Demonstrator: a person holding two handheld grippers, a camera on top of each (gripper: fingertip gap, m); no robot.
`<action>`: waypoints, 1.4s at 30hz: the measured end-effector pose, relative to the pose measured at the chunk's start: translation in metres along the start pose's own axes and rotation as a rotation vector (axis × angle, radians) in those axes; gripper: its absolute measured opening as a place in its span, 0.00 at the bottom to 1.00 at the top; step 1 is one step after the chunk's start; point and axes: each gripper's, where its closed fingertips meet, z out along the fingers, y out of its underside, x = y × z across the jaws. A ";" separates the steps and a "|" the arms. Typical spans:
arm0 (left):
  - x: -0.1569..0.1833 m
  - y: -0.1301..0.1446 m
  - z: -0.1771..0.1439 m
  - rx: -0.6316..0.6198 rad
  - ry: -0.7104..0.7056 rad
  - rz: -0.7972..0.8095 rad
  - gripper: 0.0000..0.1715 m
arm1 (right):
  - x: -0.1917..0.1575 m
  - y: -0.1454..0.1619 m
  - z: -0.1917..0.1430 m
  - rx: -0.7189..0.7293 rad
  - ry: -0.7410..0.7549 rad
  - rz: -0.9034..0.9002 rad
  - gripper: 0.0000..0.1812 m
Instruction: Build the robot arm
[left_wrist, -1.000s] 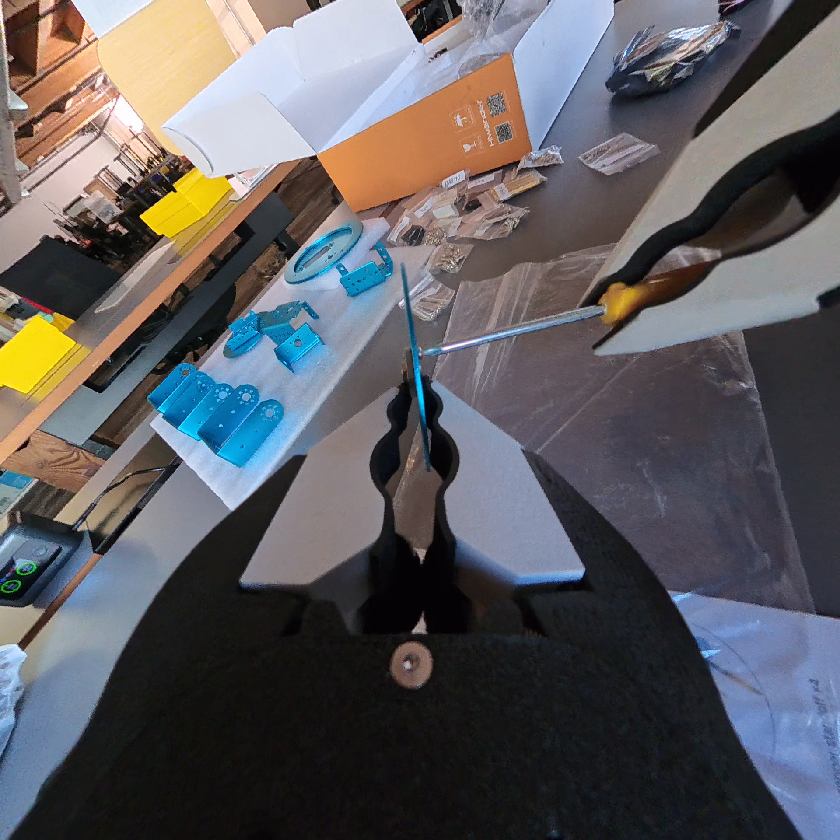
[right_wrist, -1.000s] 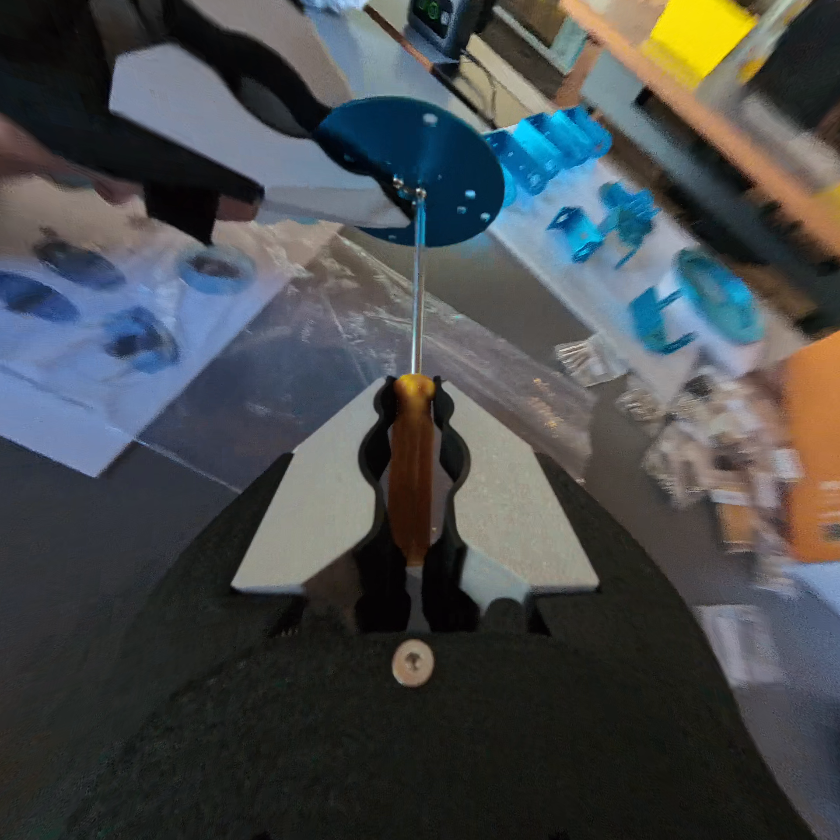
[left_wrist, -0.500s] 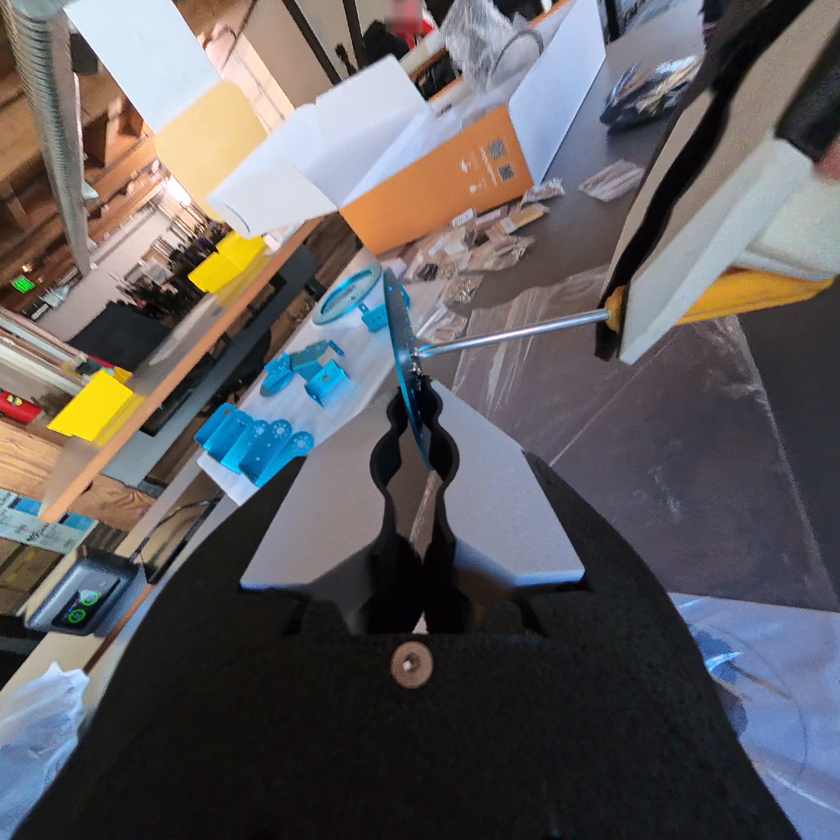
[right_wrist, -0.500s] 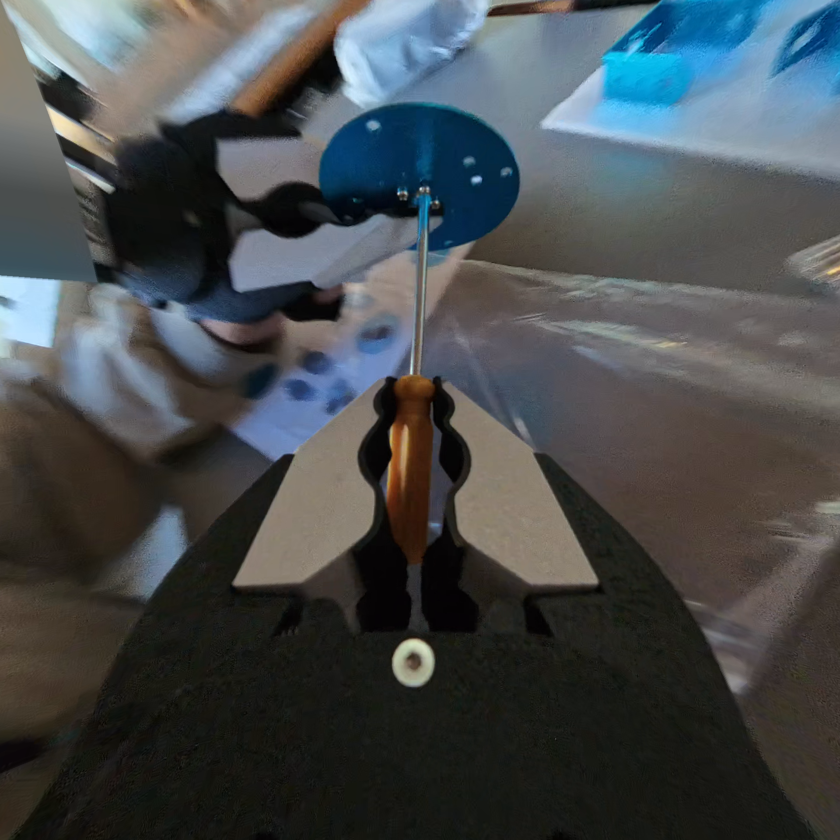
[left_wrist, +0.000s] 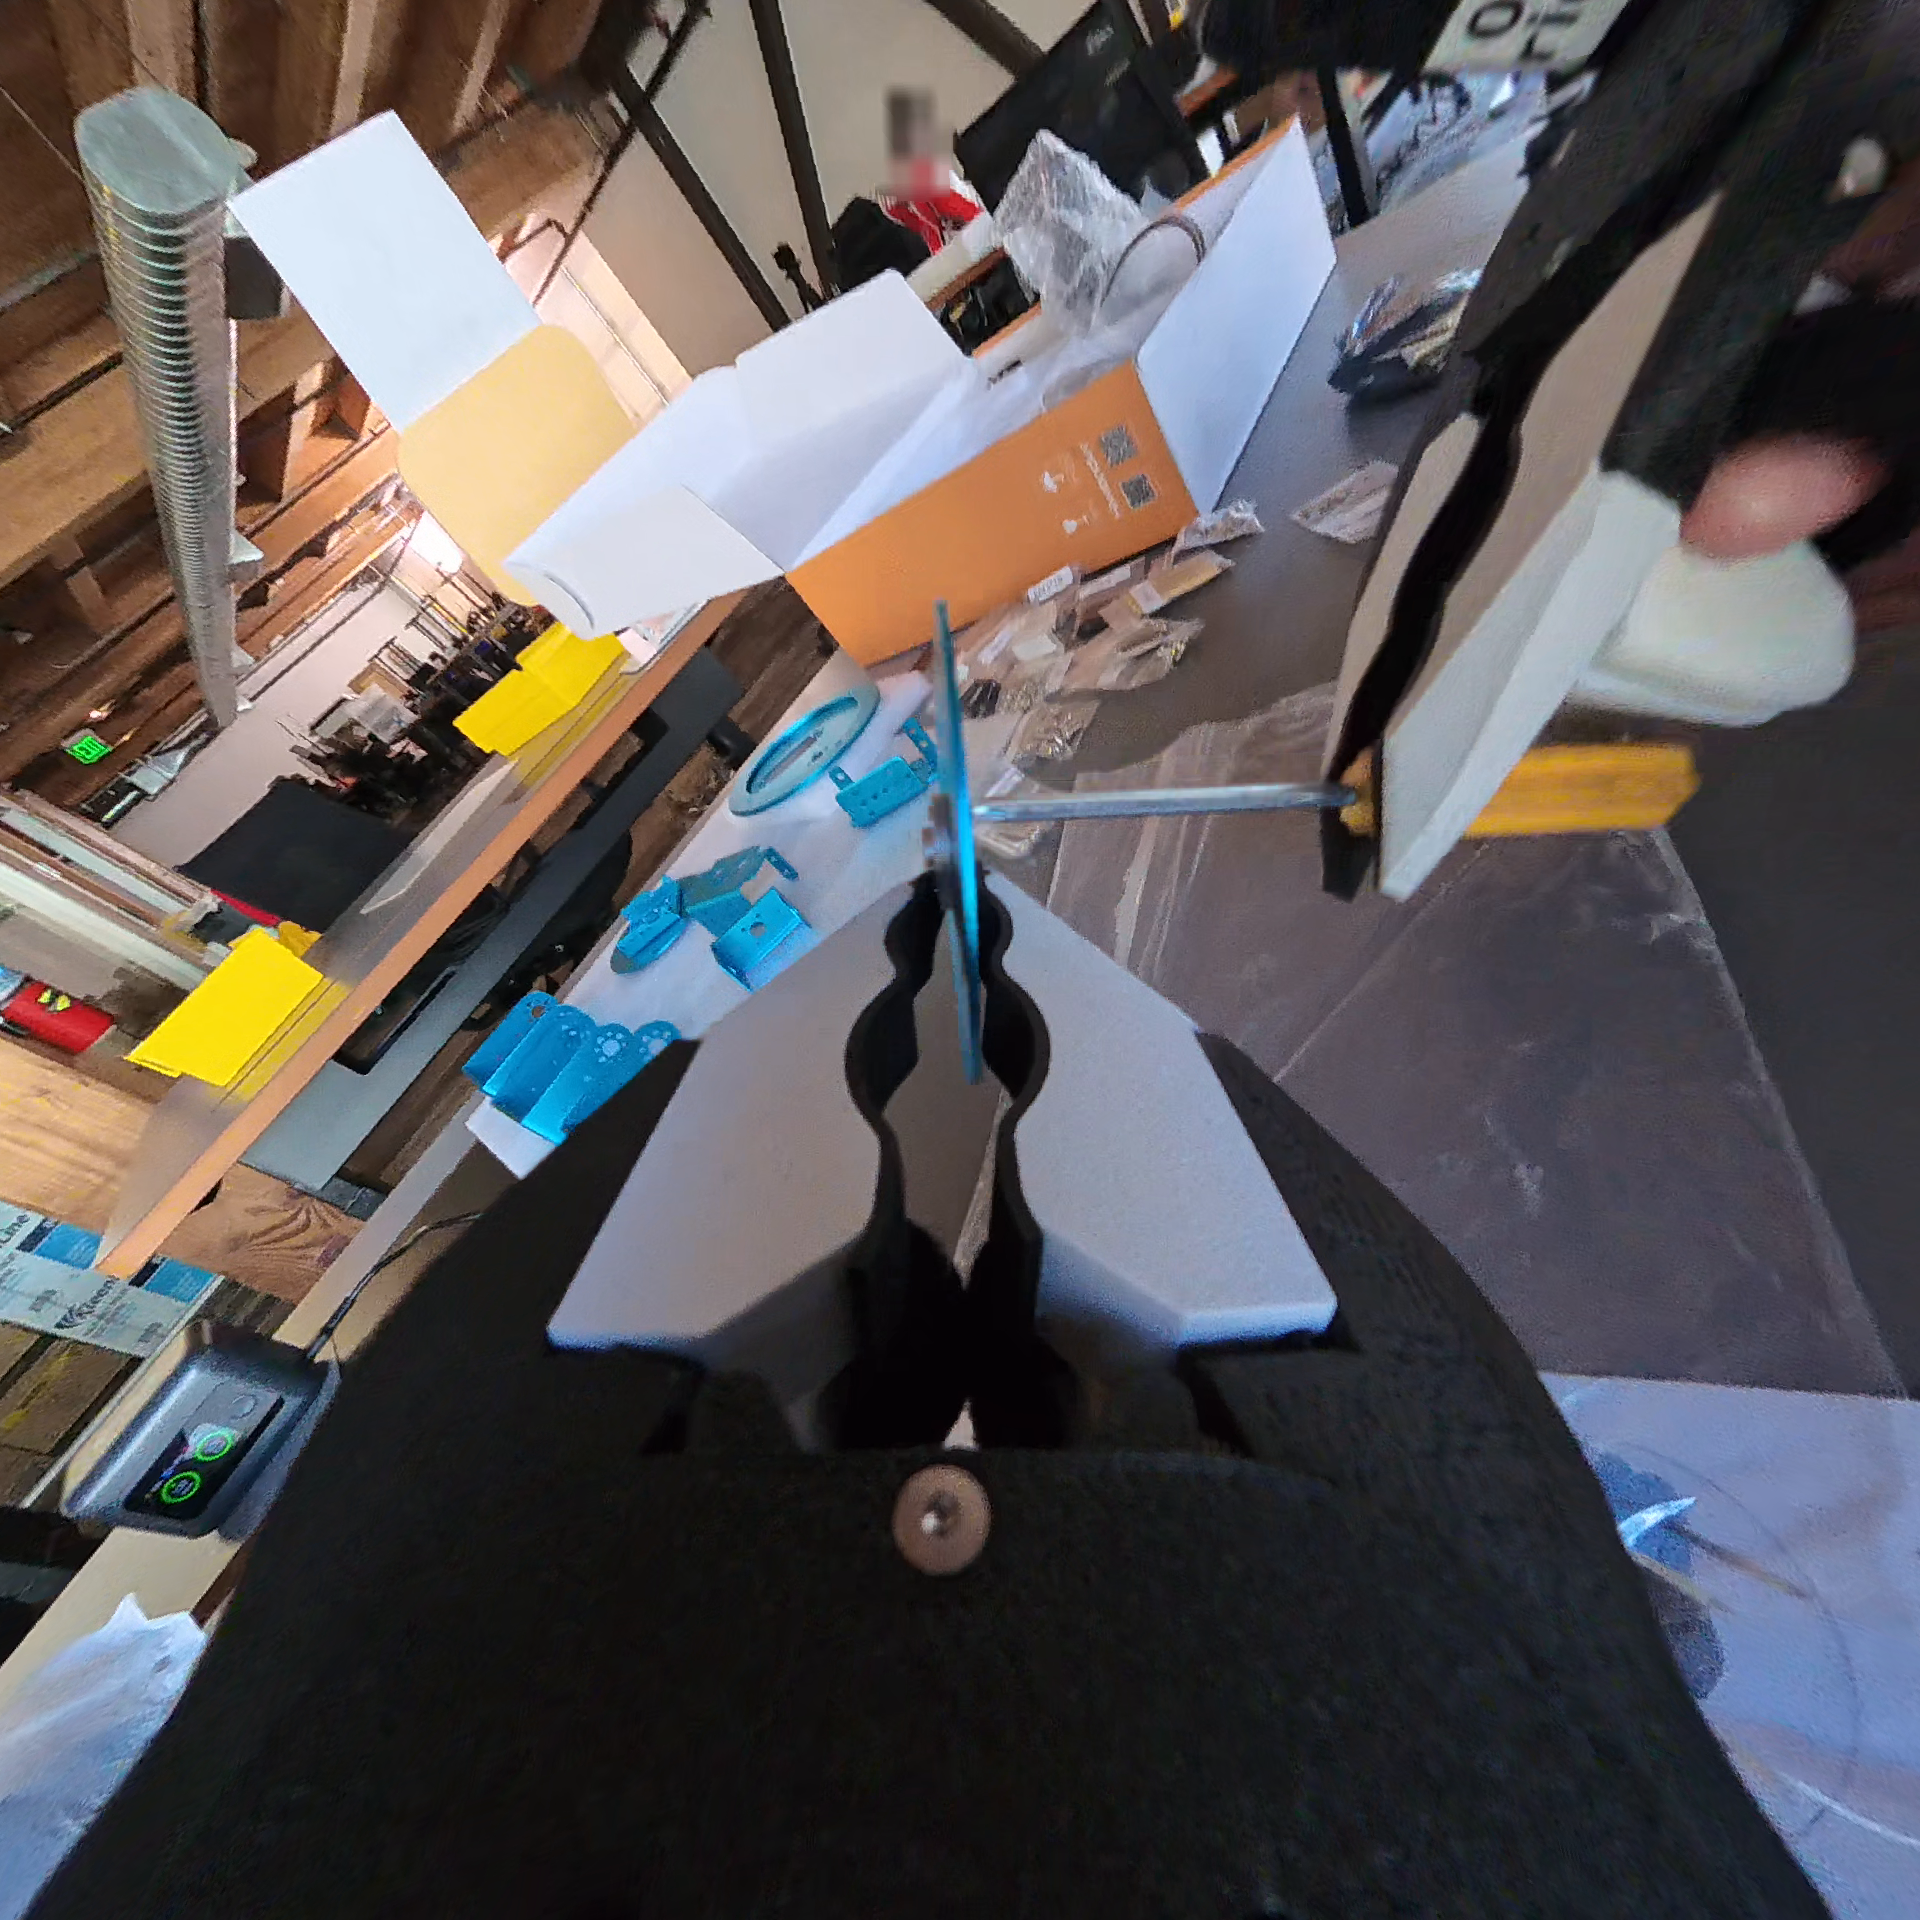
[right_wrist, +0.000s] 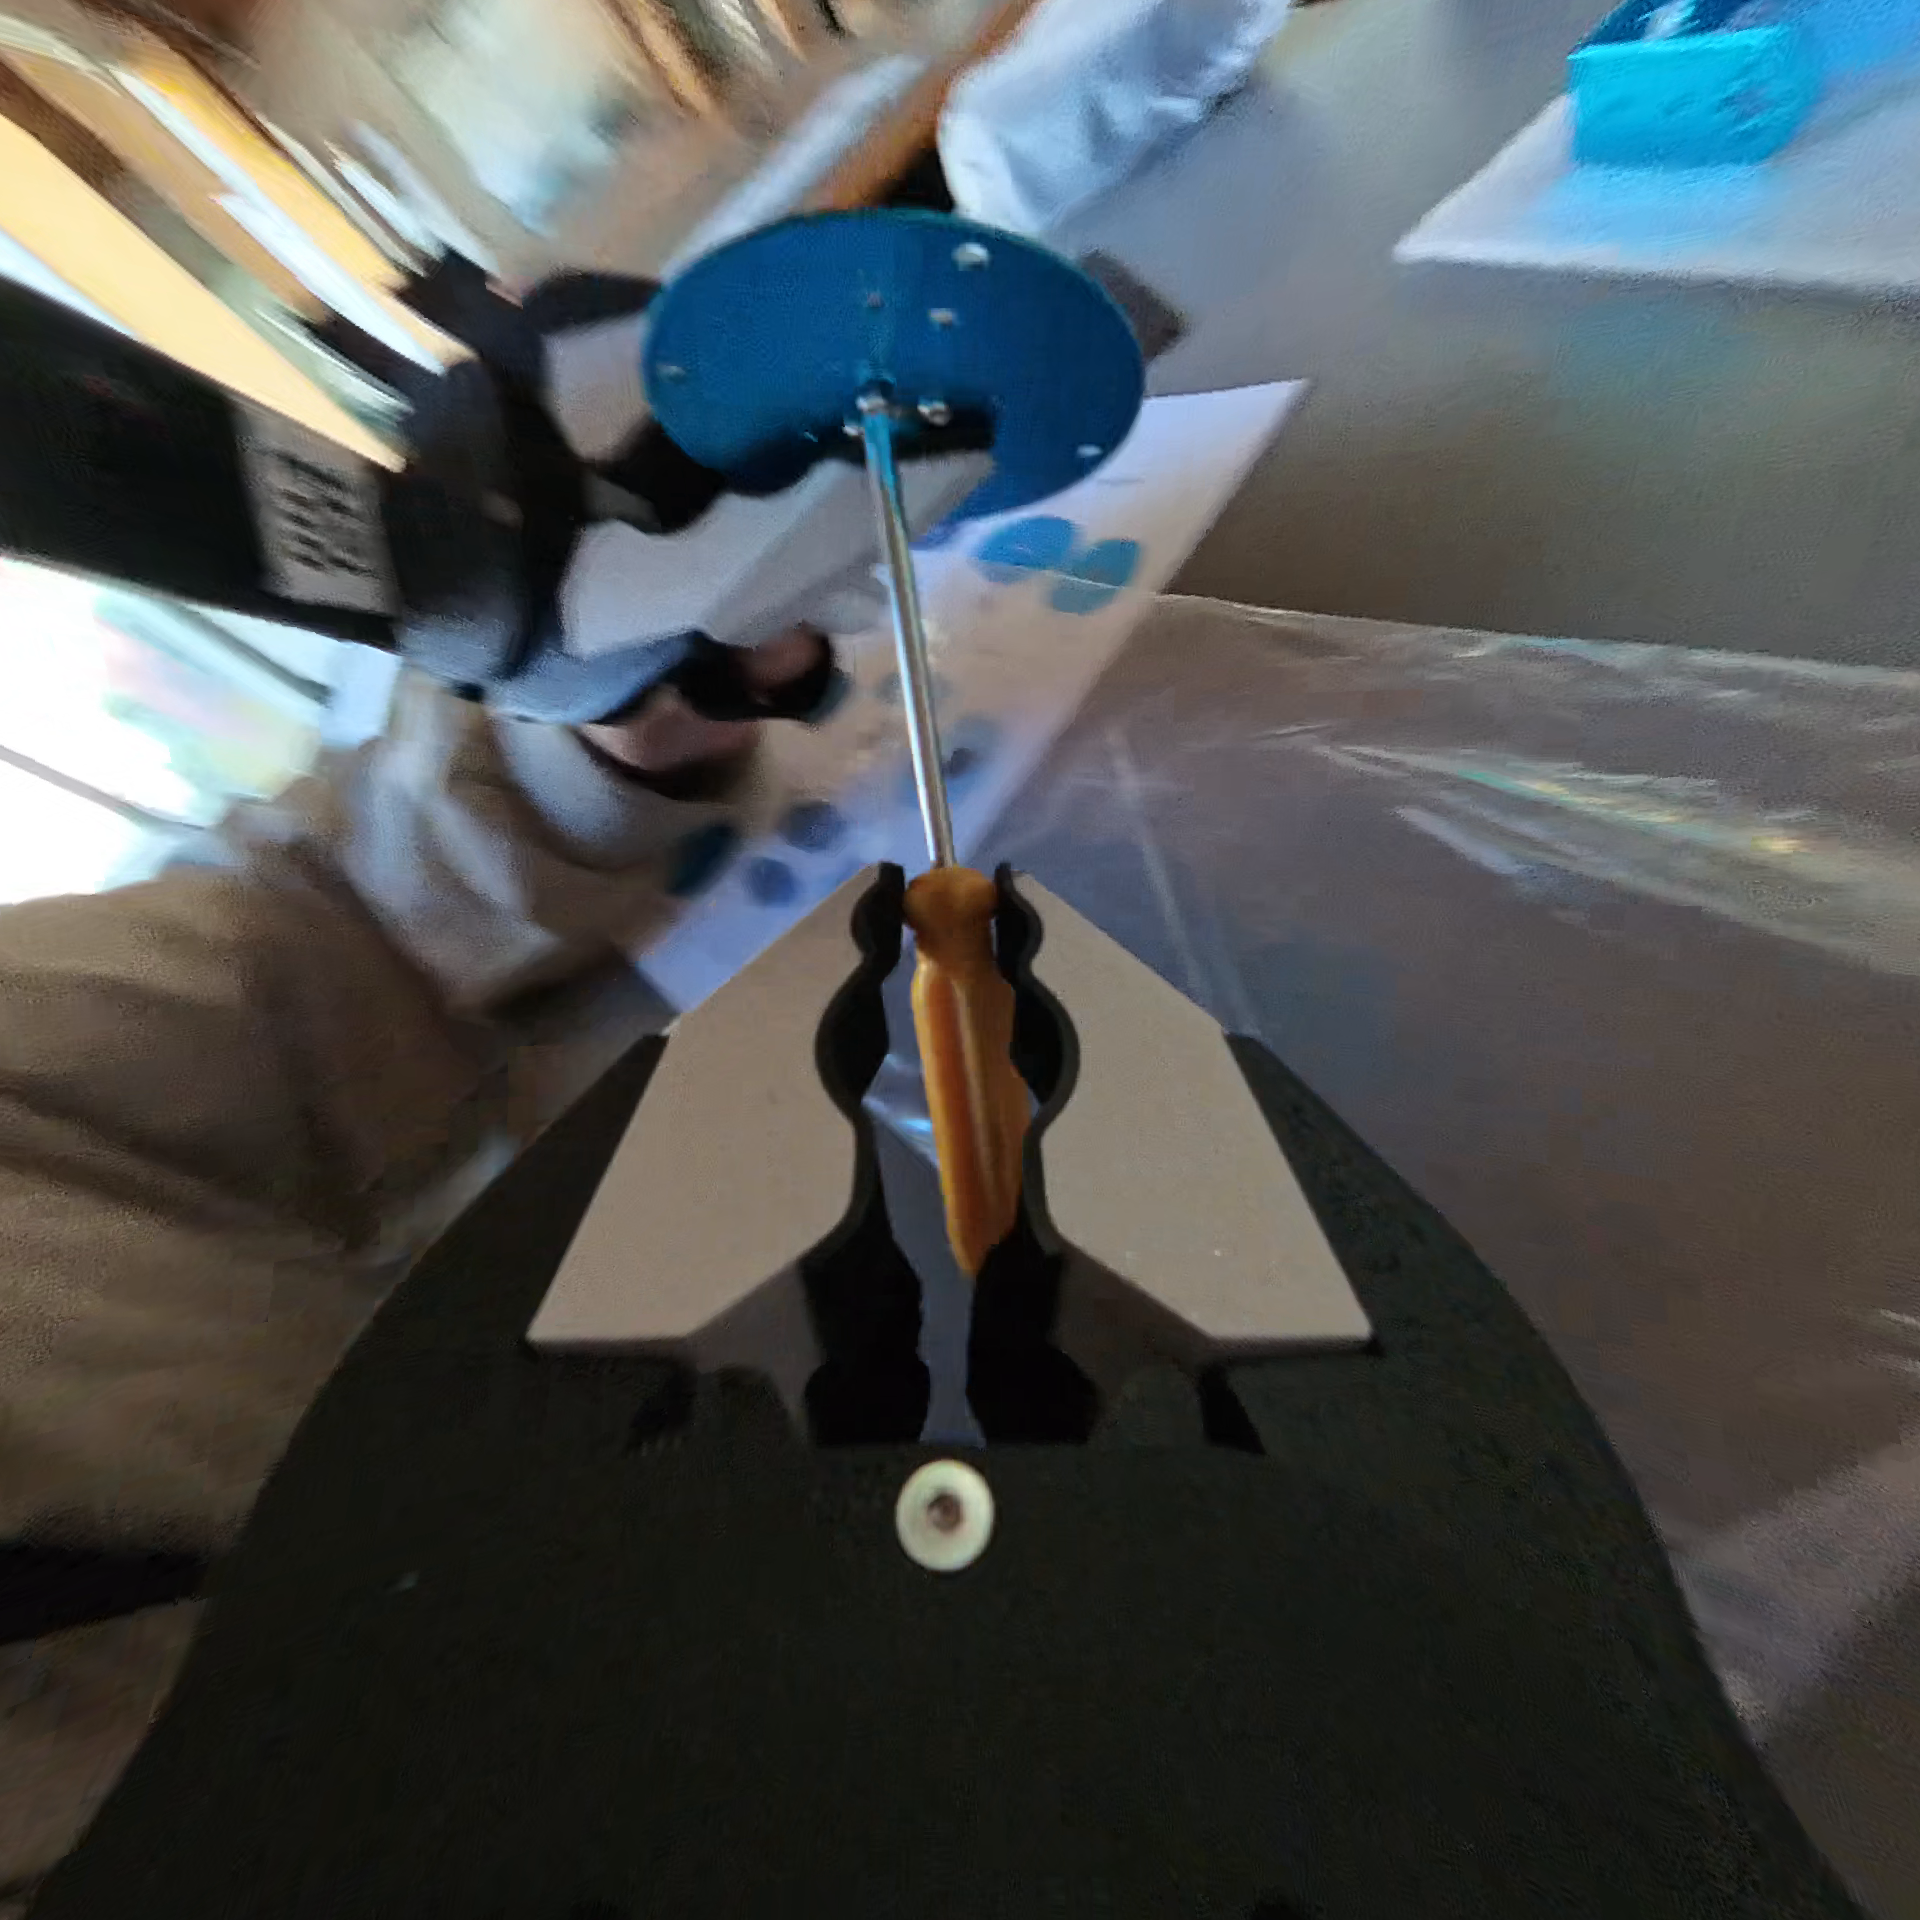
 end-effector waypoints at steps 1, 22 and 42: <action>0.002 0.002 0.001 -0.013 0.002 0.010 0.03 | 0.007 0.004 0.004 -0.014 0.064 -0.051 0.09; 0.022 0.018 0.010 -0.118 0.038 0.094 0.04 | 0.048 0.018 0.007 -0.104 0.634 -0.523 0.06; 0.025 -0.074 -0.035 0.315 0.143 -0.058 0.03 | -0.113 0.001 -0.037 -0.088 -0.976 0.392 0.05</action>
